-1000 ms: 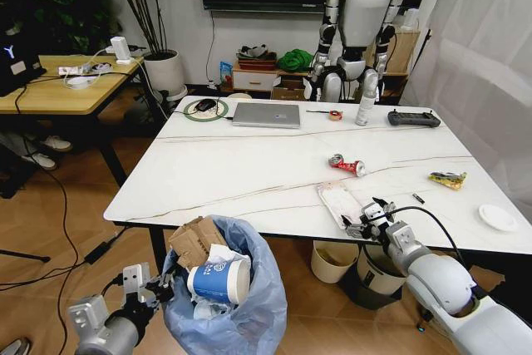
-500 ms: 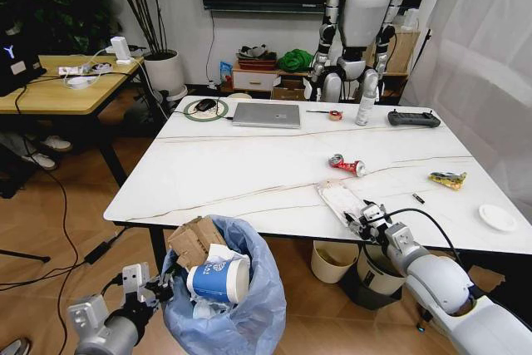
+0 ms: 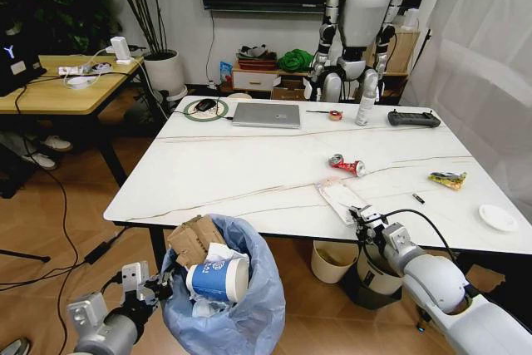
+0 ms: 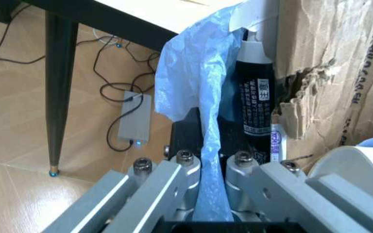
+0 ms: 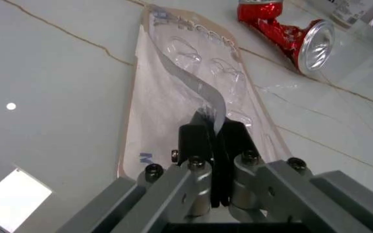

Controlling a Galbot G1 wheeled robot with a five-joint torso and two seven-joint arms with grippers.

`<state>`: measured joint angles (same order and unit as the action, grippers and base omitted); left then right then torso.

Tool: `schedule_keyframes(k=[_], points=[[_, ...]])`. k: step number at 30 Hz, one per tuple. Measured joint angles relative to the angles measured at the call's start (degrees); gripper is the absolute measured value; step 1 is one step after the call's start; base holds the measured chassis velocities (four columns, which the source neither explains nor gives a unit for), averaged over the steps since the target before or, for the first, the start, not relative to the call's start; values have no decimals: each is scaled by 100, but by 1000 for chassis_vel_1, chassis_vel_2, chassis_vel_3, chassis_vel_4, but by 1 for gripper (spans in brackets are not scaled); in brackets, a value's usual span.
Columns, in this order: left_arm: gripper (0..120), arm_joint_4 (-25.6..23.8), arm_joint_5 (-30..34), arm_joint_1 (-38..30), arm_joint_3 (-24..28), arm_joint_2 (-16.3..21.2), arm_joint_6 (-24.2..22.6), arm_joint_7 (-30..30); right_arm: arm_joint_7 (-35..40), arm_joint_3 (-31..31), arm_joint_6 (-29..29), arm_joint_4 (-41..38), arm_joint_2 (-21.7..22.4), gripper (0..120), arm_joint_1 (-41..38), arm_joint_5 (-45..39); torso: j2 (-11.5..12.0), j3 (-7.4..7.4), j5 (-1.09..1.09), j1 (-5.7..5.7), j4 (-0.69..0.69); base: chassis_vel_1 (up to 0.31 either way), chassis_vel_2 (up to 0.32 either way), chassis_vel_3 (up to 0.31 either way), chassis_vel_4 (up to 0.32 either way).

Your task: Pick up the trash bin and place the trash from the table into it.

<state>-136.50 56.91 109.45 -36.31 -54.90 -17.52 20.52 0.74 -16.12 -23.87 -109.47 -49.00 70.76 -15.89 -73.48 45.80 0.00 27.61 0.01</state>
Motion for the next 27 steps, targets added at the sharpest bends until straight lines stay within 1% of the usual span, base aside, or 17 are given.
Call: schedule_keyframes(k=[2, 3, 8, 12, 17, 18, 21, 23, 27], points=[[0, 3, 14, -7, 2, 16, -1, 2, -1, 2, -1, -3, 4, 0, -23, -284, 0, 0, 0, 0, 0, 0, 0, 0, 0], [0, 3, 14, -7, 2, 16, -1, 2, -1, 2, -1, -3, 4, 0, -23, -284, 0, 0, 0, 0, 0, 0, 0, 0, 0], [0, 18, 36, -35, 11, 33, -4, 6, -65, -95, 89, -240, 66, 0, -82, -1153, 0, 0, 0, 0, 0, 0, 0, 0, 0], [0, 27, 42, -43, 15, 41, -6, 7, -73, -171, 157, -442, 102, 0, -102, -1446, 0, 0, 0, 0, 0, 0, 0, 0, 0], [0, 54, 44, -55, 45, 40, -9, 7, -81, -332, 237, -1012, 199, 0, -69, -2039, 0, 0, 0, 0, 0, 0, 0, 0, 0], [0, 54, 44, -55, 45, 40, -9, 7, -81, -332, 237, -1012, 199, 0, -69, -2039, 0, 0, 0, 0, 0, 0, 0, 0, 0], [0, 57, 47, -50, 56, 49, -10, 7, -85, -342, 265, -1431, 289, 0, -52, -2495, 0, 0, 0, 0, 0, 0, 0, 0, 0], [0, 57, 55, -38, 62, 71, -12, 8, -101, -207, 321, -1824, 402, 0, -83, -2907, 0, 0, -1, 0, -1, 0, 0, 0, 0], [0, 56, 58, -25, 64, 92, -16, 9, -100, 9, 365, -2068, 463, 0, -160, -3192, 0, 0, -1, 0, 0, 0, 0, 0, 0]])
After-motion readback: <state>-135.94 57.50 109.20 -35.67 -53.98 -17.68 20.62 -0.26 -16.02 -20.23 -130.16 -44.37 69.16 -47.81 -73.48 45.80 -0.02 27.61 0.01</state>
